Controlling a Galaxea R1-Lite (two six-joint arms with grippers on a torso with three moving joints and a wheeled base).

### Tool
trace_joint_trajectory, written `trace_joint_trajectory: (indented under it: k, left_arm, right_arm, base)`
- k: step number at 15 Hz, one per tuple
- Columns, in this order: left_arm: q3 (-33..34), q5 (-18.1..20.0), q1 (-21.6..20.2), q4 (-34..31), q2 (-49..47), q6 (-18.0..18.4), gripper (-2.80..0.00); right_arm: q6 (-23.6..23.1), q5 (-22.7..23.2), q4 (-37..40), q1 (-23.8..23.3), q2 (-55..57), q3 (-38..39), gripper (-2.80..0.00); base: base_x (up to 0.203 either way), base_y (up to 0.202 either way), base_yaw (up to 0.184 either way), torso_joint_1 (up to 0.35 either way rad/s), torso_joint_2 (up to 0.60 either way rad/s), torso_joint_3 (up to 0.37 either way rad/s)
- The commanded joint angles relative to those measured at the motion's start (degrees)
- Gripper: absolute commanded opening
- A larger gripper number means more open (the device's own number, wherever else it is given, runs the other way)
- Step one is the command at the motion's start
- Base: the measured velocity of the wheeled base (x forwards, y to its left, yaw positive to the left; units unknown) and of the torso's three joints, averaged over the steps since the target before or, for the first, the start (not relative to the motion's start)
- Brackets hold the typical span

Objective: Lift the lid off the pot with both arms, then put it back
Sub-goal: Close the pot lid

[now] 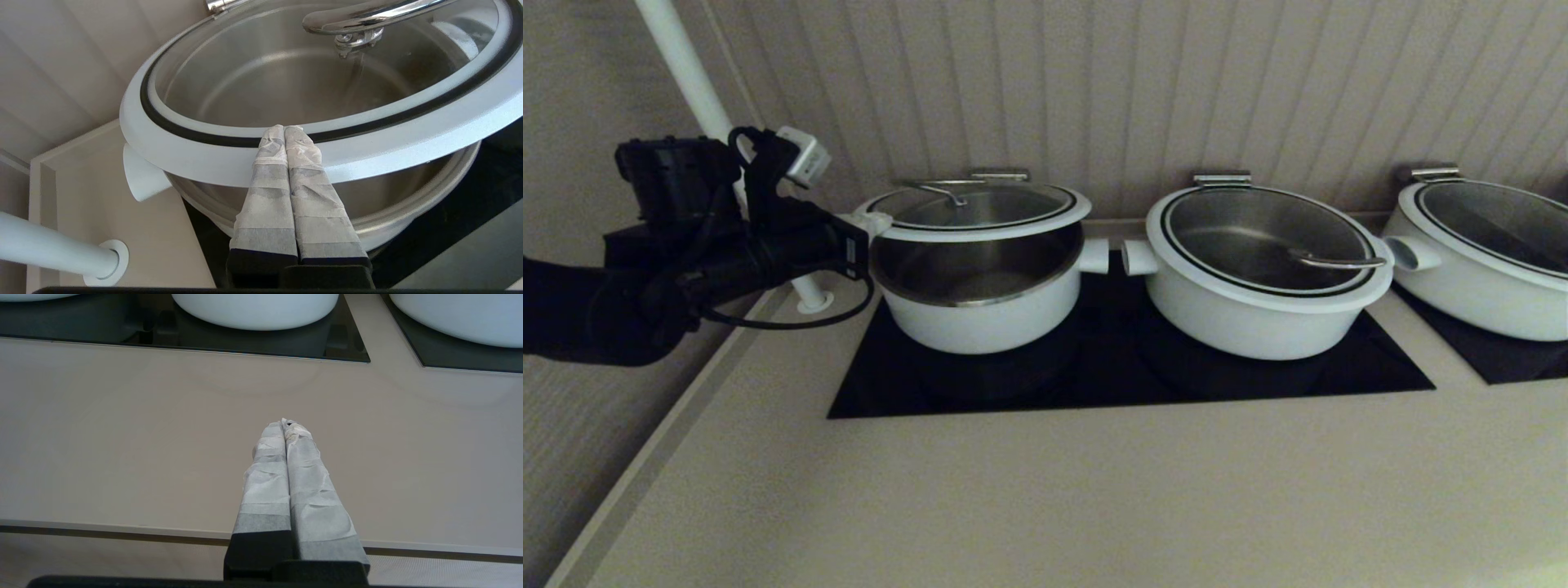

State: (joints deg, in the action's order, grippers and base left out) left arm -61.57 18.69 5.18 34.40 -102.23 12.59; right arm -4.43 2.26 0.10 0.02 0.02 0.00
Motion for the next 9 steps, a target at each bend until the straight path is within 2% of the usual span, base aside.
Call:
trace_joint_trajectory:
  k: [1, 9]
  left_arm:
    - [0.31, 0.12, 0.00, 0.23, 0.01, 0.06, -2.80]
    - [4.03, 0.12, 0.00, 4.79, 0.01, 0.06, -2.80]
  right_arm:
    - [-0.06, 0.03, -0.01, 0.06, -0.02, 0.00, -2.80]
    - [-0.06, 0.03, -0.01, 0.06, -0.02, 0.00, -2.80]
  base:
    - [0.000, 0.000, 0.000, 0.000, 0.00, 0.000]
    - [0.000, 0.000, 0.000, 0.000, 0.00, 0.000]
